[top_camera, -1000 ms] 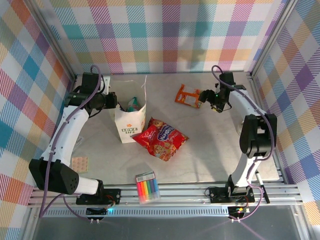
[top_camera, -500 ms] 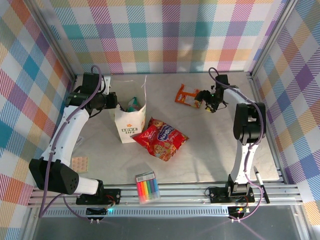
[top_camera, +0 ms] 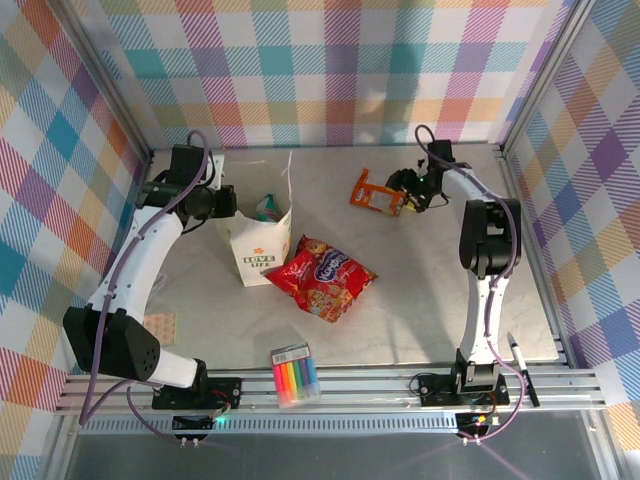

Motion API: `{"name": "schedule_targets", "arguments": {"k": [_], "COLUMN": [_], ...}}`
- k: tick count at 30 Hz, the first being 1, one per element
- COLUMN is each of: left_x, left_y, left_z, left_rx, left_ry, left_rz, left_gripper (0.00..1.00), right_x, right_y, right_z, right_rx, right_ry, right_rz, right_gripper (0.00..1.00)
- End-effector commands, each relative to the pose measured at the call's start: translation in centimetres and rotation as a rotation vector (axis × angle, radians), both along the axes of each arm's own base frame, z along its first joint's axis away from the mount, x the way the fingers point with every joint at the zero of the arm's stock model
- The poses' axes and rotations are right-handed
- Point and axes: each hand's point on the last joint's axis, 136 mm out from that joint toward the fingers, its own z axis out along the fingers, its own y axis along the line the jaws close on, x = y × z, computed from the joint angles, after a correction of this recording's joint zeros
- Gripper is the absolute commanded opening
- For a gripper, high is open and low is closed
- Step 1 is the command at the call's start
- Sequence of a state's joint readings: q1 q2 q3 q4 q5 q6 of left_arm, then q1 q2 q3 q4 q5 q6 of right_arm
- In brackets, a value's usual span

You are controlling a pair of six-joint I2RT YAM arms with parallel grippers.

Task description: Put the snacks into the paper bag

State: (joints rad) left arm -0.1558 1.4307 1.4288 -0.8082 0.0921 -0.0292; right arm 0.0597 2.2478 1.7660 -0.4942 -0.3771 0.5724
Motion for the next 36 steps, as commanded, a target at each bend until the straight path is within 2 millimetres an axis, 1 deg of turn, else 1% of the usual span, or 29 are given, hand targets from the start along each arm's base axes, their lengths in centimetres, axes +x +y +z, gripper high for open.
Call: {"name": "schedule_targets", "arguments": {"k": [1,4,8,12,13,15,18,21,24,27,33,36], "left_x": [0.5,0.7,1.0,1.3,1.3,1.3,1.2,1.0,0.6,0.0,-1.3,-1.7], "left_y": [-0.2,-0.3,-0.5,-0.7,-0.7,-0.7,-0.6,-0.5,-0.3,-0.1,0.4,0.5], "left_z": [0.7,0.8,0.9,1.0,0.9,1.0,1.2,1.4,1.8,2.4,3.2,3.5], "left_rx": [-0.001,-0.003,-0.011,-0.016,-0.017,-0.017,-0.02,-0.018,-0.012,-0.006,-0.006,-0.012], "left_ry": [-0.016,-0.02,-0.019,-0.026,-0.025,-0.027,-0.029,-0.031,-0.034,-0.041,-0.044,-0.045], "left_rz": [-0.003,-0.001,-0.003,-0.007,-0.004,-0.004,-0.002,0.002,0.006,0.014,0.039,0.045], "left_gripper": [0.14,0.14,0.14,0.14,0.14,0.14,0.14,0.14,0.14,0.15,0.18,0.19], "right_x": [0.5,0.7,0.5,0.4,0.4,0.4,0.3,0.1,-0.3,-0.6,-1.4,-1.8], "right_y": [0.0,0.0,0.0,0.5,0.8,1.2,1.8,2.5,2.7,2.6,2.0,1.9], "right_z": [-0.3,-0.4,-0.2,-0.4,-0.5,-0.9,-1.1,-1.2,-1.2,-1.0,-0.7,-0.7], "right_rx": [0.014,0.01,0.002,0.02,0.03,0.03,0.021,0.019,0.006,-0.007,-0.04,-0.051], "right_ry": [0.018,0.017,0.028,0.023,0.026,0.039,0.037,0.044,0.051,0.051,0.053,0.056], "right_rz": [0.003,0.006,0.018,0.033,0.04,0.044,0.041,0.047,0.051,0.053,0.048,0.049], "right_gripper": [0.74,0.74,0.74,0.73,0.7,0.61,0.54,0.39,0.31,0.24,0.18,0.16]}}
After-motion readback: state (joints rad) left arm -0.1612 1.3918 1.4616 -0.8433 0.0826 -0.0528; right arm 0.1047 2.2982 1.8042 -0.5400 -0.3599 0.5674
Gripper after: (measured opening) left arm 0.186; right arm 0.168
